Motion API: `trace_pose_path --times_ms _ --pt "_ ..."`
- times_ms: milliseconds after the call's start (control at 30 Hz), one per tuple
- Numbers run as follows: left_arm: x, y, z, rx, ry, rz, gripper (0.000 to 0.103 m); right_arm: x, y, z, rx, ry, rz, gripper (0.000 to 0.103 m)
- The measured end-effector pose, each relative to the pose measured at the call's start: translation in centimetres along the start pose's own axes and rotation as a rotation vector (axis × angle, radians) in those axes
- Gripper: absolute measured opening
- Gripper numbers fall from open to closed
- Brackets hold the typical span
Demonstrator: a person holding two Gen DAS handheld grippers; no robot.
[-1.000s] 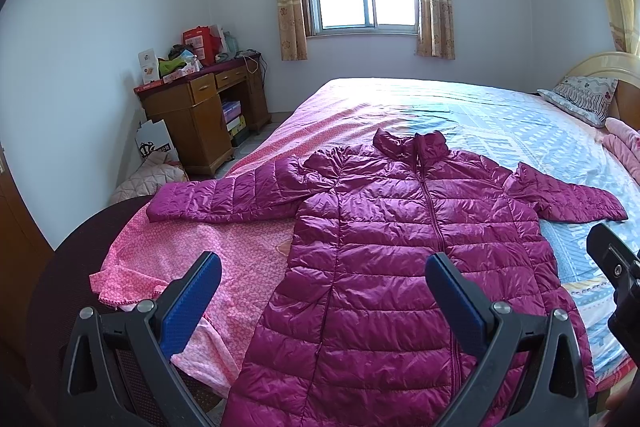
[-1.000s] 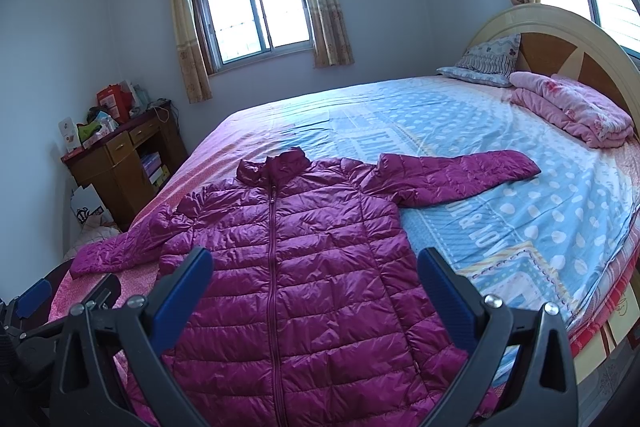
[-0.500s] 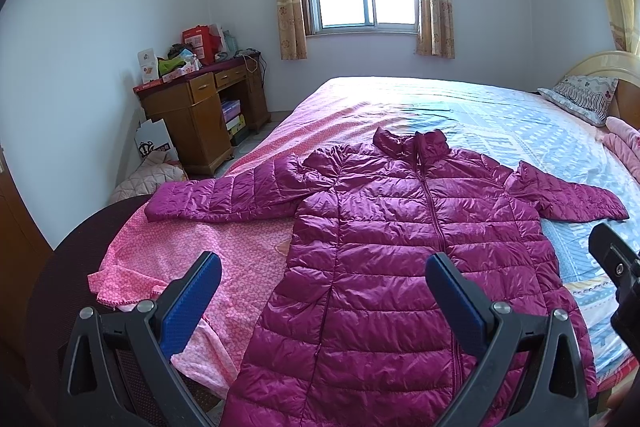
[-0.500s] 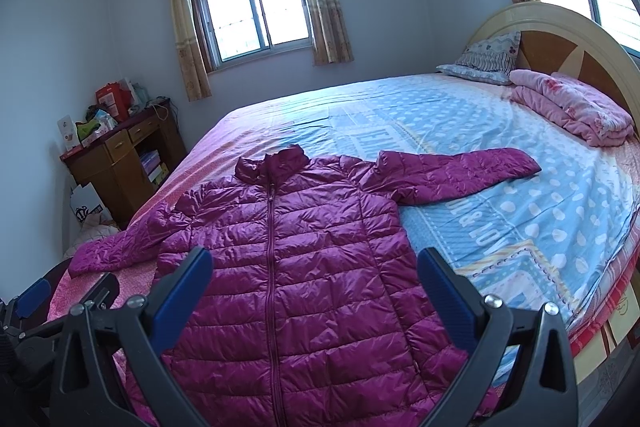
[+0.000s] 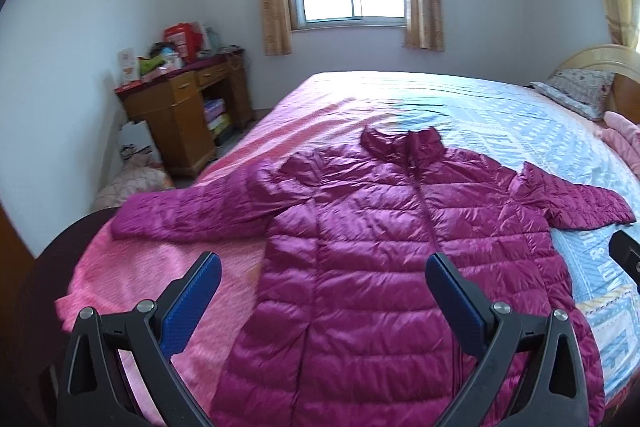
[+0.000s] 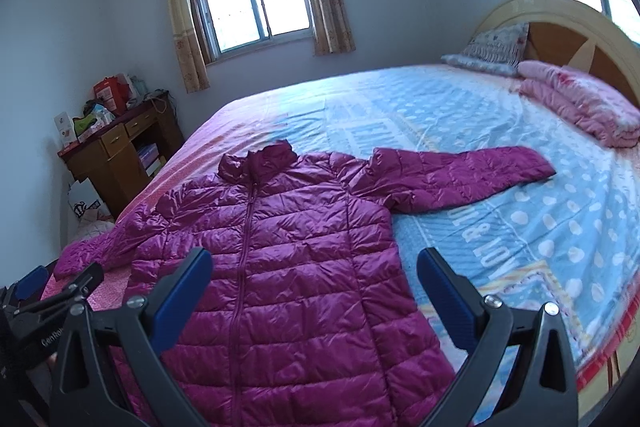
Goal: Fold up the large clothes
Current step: 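Grasp the magenta jacket sleeve with the right gripper and fold it across the body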
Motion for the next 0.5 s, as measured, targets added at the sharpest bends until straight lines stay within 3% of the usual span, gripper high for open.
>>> trace_pose_path --times_ms 167,267,367,500 --pt "6.0 1.3 1.3 -0.023 0.034 0.014 0.102 3.8 -6.0 3.1 0.099 0.039 -0.090 0.103" --pt "9.9 2.2 1.7 -0.035 0.084 0.034 0.102 5.7 -11.6 5.9 0.196 0.034 -0.162 0.087" --pt "13.5 2.9 1.4 -0.063 0.119 0.039 0.102 7.2 -18.5 8.7 0.344 0.036 -0.242 0.079" --pt "17.3 3.1 0.9 -0.074 0.138 0.079 0.102 8.4 -28.1 12.2 0.576 -0.015 -0.306 0.079"
Point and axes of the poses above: each gripper's, at about its wrist camera, not at the fingertips, and x roughly the way its jaws point, y to its left, z to its top, the point moved 3 cm from there along x, roughly the way its jaws point, and after that the axes turned 15 degrees about x, right-handed, at the moved point
